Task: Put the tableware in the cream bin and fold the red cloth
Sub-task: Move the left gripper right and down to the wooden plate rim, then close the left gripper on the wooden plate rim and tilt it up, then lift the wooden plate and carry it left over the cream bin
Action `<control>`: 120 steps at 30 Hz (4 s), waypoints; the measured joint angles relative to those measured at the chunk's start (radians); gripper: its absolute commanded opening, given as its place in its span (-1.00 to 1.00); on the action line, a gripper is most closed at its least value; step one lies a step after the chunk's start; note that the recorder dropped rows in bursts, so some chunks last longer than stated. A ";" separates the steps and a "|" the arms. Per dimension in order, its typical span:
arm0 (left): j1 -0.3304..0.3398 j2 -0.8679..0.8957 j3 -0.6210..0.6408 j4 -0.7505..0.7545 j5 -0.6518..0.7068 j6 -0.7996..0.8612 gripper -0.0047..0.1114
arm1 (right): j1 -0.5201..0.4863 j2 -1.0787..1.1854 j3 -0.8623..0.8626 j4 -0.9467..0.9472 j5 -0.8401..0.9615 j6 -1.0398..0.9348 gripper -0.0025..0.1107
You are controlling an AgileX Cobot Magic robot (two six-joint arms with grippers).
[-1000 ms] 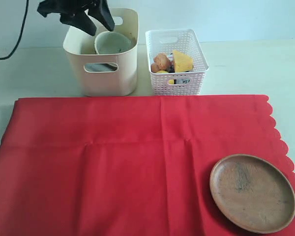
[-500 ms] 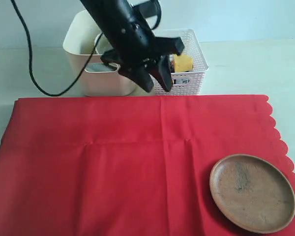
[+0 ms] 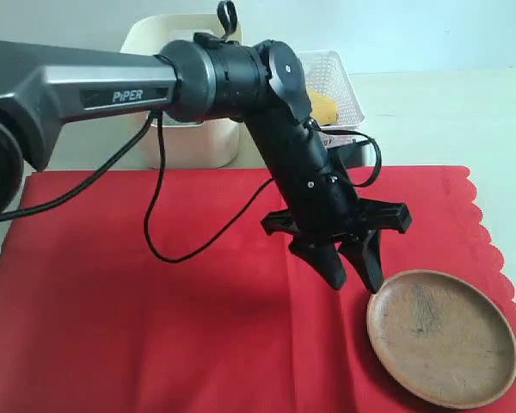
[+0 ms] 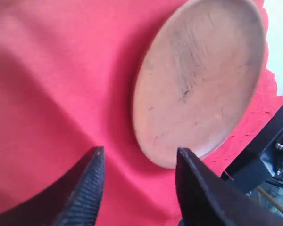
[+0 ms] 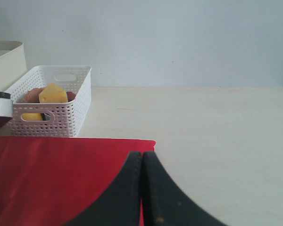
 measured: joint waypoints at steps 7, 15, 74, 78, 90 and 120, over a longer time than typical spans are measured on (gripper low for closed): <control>-0.022 0.058 0.000 -0.027 -0.002 0.015 -0.11 | 0.000 0.000 0.000 0.000 0.000 0.000 -0.96; -0.039 0.073 0.000 -0.068 -0.057 0.035 -0.11 | 0.000 0.000 0.000 0.000 0.000 0.000 -0.96; 0.036 -0.041 0.000 -0.041 -0.177 0.058 -0.92 | 0.000 0.000 0.000 0.000 0.000 0.000 -0.96; 0.050 -0.070 0.000 -0.041 -0.175 0.058 -0.92 | 0.000 0.000 0.000 0.000 0.000 0.000 -0.96; 0.087 -0.148 0.000 -0.041 -0.176 0.058 -0.92 | 0.000 0.000 0.000 0.000 0.000 0.000 -0.96; 0.413 -0.433 0.000 -0.025 -0.122 0.158 -0.92 | 0.000 0.000 0.000 0.000 0.000 0.000 -0.96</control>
